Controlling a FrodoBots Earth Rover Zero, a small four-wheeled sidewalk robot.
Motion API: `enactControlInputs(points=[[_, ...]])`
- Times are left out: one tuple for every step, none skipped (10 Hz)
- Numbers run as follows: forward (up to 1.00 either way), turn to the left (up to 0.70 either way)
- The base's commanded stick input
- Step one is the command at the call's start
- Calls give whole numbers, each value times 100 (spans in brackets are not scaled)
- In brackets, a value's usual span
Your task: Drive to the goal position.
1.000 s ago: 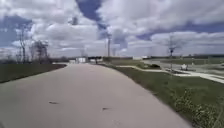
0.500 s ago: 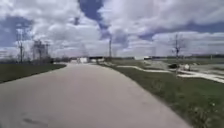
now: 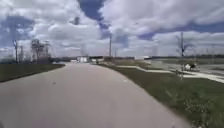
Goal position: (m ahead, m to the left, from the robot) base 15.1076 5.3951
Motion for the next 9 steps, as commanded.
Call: enactControlInputs(points=[[100,27],[100,13],[100,0],[100,0],[100,0],[100,0],[100,0],[100,0],[100,0]])
